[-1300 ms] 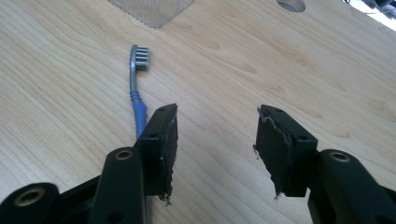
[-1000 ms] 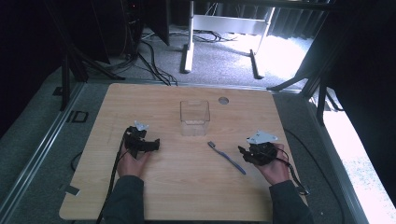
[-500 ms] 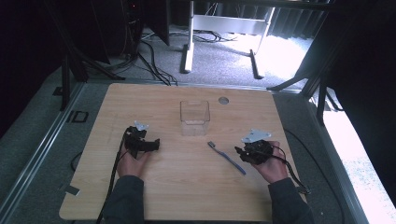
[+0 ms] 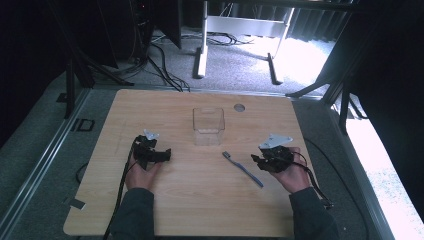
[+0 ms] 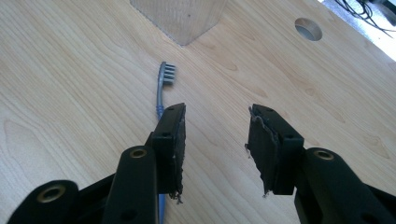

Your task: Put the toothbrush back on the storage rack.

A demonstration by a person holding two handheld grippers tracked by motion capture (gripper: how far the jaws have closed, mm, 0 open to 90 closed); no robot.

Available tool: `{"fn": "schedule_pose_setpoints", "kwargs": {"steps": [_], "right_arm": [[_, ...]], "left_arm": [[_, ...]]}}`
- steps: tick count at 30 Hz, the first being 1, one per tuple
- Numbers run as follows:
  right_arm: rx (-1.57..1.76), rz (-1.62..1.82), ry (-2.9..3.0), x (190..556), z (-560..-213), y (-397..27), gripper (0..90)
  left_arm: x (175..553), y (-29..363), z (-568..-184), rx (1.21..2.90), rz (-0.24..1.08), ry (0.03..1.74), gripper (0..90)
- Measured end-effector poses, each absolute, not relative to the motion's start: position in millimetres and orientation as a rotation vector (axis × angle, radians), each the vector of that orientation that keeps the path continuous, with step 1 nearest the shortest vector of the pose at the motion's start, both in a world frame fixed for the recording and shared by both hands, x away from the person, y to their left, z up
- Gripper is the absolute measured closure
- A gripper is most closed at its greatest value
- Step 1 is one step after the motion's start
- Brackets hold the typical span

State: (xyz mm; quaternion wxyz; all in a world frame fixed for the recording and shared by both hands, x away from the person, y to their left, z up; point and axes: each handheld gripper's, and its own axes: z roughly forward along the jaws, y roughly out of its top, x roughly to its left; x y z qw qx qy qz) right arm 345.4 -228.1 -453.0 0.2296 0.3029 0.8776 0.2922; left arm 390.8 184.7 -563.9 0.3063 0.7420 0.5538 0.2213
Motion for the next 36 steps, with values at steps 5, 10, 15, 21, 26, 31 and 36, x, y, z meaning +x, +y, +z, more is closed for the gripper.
{"fn": "schedule_pose_setpoints", "kwargs": {"steps": [5, 10, 15, 21, 26, 31, 36], "right_arm": [[0.834, 0.81, 2.428, 346.9, -450.2, -226.1, 56.3], [0.835, 0.799, 2.442, 349.0, -449.6, -222.3, 56.8], [0.837, 0.791, 2.451, 349.9, -447.9, -219.0, 57.6], [0.839, 0.78, 2.467, 352.3, -446.7, -216.1, 58.5], [0.831, 0.775, 2.491, 353.3, -445.8, -211.7, 59.4], [0.82, 0.758, 2.512, 354.5, -446.3, -208.6, 59.4], [0.824, 0.739, 2.523, 355.5, -445.9, -206.2, 59.4]], "left_arm": [[390.9, 184.7, -563.9, 1.962, 0.586, 1.466, 7.7], [390.9, 184.8, -563.8, 1.962, 0.587, 1.466, 7.8], [390.9, 184.7, -563.9, 1.962, 0.587, 1.466, 7.8], [390.9, 184.7, -563.9, 1.962, 0.587, 1.466, 7.8], [390.9, 184.7, -563.9, 1.962, 0.587, 1.466, 7.8], [390.9, 184.8, -563.9, 1.962, 0.587, 1.466, 7.8], [390.9, 184.7, -563.9, 1.962, 0.587, 1.467, 7.8]]}}
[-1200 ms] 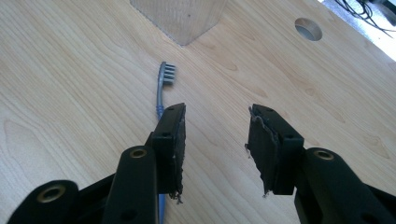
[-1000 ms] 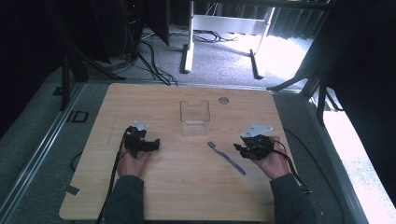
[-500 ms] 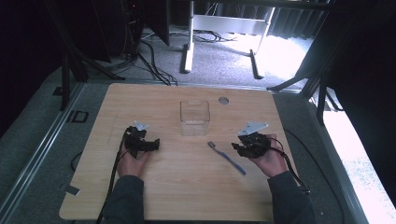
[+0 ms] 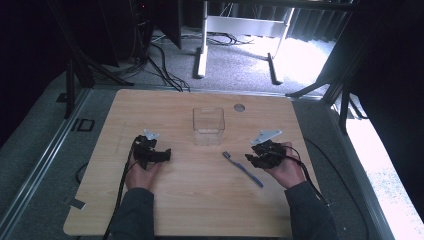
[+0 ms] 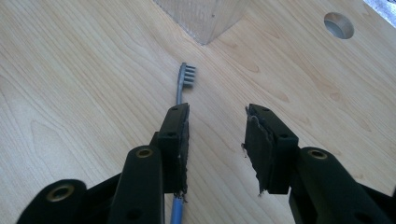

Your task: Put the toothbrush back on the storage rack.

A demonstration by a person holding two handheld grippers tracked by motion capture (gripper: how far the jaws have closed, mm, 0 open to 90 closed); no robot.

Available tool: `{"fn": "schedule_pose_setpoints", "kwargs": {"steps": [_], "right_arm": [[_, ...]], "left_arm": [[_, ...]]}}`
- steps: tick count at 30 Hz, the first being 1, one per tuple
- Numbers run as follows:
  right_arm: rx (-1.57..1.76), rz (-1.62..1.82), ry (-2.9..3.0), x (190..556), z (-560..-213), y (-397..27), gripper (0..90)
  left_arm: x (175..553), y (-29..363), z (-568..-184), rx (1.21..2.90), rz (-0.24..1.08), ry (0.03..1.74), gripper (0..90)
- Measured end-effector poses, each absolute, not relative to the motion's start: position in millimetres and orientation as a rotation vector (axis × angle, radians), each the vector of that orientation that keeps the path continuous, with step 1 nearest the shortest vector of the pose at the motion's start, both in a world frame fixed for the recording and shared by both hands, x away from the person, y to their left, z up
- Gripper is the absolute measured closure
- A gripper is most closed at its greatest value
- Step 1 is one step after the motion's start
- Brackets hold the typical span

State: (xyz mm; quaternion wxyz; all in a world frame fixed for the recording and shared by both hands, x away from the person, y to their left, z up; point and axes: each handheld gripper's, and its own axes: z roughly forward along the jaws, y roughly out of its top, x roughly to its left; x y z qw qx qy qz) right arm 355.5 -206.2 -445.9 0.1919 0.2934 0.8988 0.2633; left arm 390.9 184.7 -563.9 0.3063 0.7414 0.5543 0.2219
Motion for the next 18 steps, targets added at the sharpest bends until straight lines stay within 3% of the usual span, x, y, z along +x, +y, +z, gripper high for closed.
{"fn": "schedule_pose_setpoints", "kwargs": {"steps": [18], "right_arm": [[0.832, 0.7, 2.575, 361.6, -449.8, -200.4, 59.6]], "left_arm": [[391.0, 184.8, -563.9, 1.961, 0.587, 1.467, 7.8]]}}
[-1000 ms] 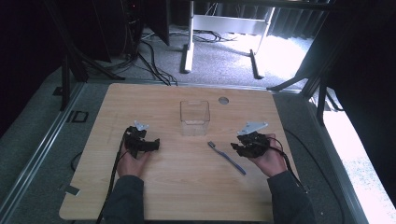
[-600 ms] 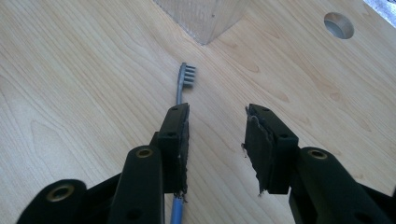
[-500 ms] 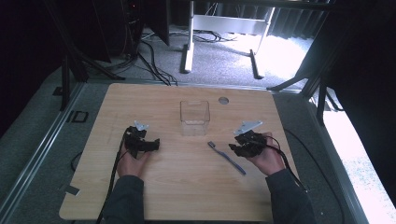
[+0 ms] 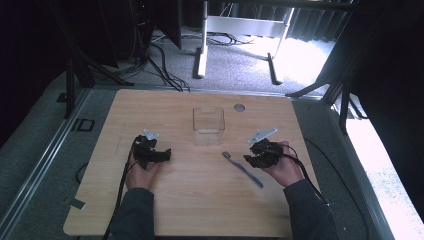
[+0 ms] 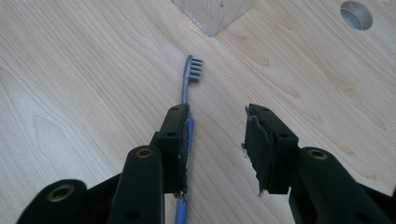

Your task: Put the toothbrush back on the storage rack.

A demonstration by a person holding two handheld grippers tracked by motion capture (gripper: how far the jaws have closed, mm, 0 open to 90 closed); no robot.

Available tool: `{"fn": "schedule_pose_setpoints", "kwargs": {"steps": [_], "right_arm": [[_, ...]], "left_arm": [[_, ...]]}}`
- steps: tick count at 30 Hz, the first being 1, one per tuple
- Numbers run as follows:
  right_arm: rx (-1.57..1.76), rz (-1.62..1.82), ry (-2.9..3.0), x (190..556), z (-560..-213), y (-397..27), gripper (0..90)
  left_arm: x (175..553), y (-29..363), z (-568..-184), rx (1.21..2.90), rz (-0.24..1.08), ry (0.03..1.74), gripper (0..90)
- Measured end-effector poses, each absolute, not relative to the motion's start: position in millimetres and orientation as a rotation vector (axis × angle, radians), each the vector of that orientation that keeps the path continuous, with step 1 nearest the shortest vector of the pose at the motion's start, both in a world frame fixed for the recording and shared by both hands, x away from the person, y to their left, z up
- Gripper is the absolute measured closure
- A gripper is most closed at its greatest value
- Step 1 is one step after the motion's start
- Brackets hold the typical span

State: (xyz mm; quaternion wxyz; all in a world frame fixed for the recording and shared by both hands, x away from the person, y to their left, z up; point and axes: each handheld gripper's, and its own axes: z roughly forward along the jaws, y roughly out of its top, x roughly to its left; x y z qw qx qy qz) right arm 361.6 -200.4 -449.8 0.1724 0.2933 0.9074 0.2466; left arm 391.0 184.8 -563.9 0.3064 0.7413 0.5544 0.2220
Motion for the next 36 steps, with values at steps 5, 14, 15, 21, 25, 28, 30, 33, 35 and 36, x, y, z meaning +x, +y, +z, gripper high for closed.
{"fn": "schedule_pose_setpoints", "kwargs": {"steps": [5, 14, 15, 21, 25, 28, 30, 33, 35, 36], "right_arm": [[0.832, 0.686, 2.586, 362.7, -451.4, -199.1, 60.0], [0.836, 0.67, 2.611, 365.0, -453.9, -197.8, 60.0], [0.837, 0.667, 2.615, 365.2, -454.3, -197.4, 60.0], [0.837, 0.651, 2.625, 366.5, -455.7, -195.8, 60.2], [0.833, 0.641, 2.633, 367.8, -456.5, -194.1, 60.6], [0.833, 0.627, 2.642, 369.1, -457.4, -193.0, 60.7], [0.834, 0.616, 2.649, 370.0, -457.8, -192.4, 60.7], [0.845, 0.604, 2.658, 371.2, -458.3, -191.4, 60.7], [0.841, 0.599, 2.665, 372.3, -458.6, -191.1, 60.7], [0.85, 0.597, 2.667, 372.7, -458.9, -190.6, 60.8]], "left_arm": [[391.0, 184.8, -563.9, 1.962, 0.588, 1.467, 7.8], [391.0, 184.8, -563.9, 1.962, 0.588, 1.467, 7.8], [391.0, 184.8, -563.9, 1.962, 0.588, 1.467, 7.8], [391.1, 184.8, -563.9, 1.962, 0.588, 1.467, 7.8], [391.1, 184.8, -563.9, 1.962, 0.588, 1.467, 7.8], [391.1, 184.8, -563.8, 1.962, 0.588, 1.467, 7.8], [391.1, 184.8, -563.8, 1.962, 0.588, 1.467, 7.8], [391.1, 184.8, -563.8, 1.962, 0.588, 1.468, 7.8], [391.1, 184.8, -563.8, 1.962, 0.588, 1.468, 7.8], [391.2, 184.8, -563.8, 1.962, 0.587, 1.468, 7.8]]}}
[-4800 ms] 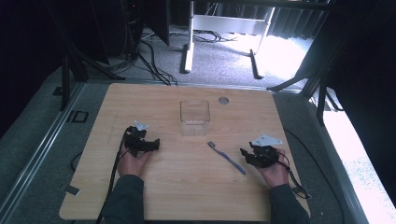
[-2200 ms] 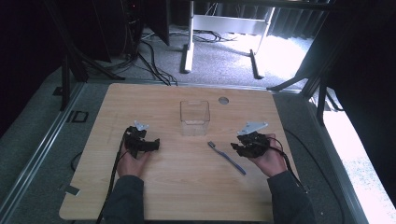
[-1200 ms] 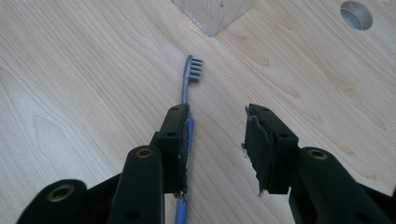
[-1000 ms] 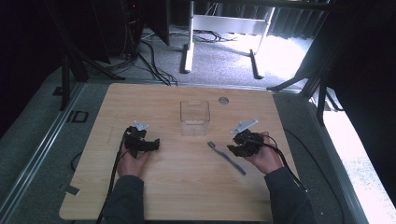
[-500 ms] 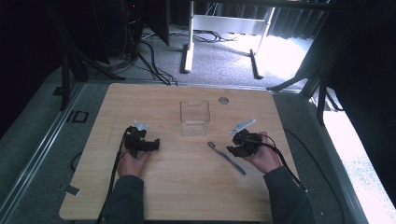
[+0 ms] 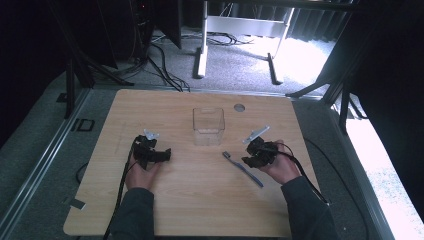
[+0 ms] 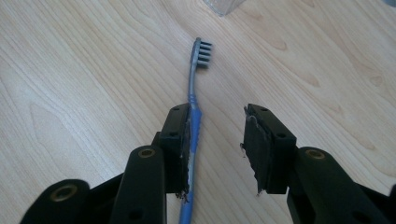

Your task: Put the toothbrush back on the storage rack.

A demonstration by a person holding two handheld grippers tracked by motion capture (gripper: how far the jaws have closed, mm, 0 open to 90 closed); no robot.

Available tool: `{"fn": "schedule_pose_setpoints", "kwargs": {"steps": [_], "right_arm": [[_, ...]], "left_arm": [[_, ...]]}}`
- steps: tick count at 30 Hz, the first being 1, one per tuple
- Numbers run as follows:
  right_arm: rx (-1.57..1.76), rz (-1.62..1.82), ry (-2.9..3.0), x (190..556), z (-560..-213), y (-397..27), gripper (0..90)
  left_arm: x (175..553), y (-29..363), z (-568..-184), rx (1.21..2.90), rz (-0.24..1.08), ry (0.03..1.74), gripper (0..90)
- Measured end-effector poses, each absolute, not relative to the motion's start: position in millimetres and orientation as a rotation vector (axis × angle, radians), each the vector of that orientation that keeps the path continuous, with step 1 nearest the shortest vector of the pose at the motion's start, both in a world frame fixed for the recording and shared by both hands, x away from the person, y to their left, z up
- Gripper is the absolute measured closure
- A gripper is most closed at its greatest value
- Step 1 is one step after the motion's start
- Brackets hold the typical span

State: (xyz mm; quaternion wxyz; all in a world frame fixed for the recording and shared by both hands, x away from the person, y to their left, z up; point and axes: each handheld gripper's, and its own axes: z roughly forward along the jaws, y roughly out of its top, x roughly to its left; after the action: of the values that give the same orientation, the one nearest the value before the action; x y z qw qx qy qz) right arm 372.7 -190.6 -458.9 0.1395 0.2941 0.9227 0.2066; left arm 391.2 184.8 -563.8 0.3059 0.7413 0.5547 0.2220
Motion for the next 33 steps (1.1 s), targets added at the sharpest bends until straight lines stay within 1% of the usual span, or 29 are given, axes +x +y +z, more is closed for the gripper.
{"fn": "schedule_pose_setpoints", "kwargs": {"steps": [33], "right_arm": [[0.95, 0.519, 2.77, 387.5, -465.9, -186.7, 61.3]], "left_arm": [[391.2, 184.8, -563.8, 1.962, 0.588, 1.468, 7.9]]}}
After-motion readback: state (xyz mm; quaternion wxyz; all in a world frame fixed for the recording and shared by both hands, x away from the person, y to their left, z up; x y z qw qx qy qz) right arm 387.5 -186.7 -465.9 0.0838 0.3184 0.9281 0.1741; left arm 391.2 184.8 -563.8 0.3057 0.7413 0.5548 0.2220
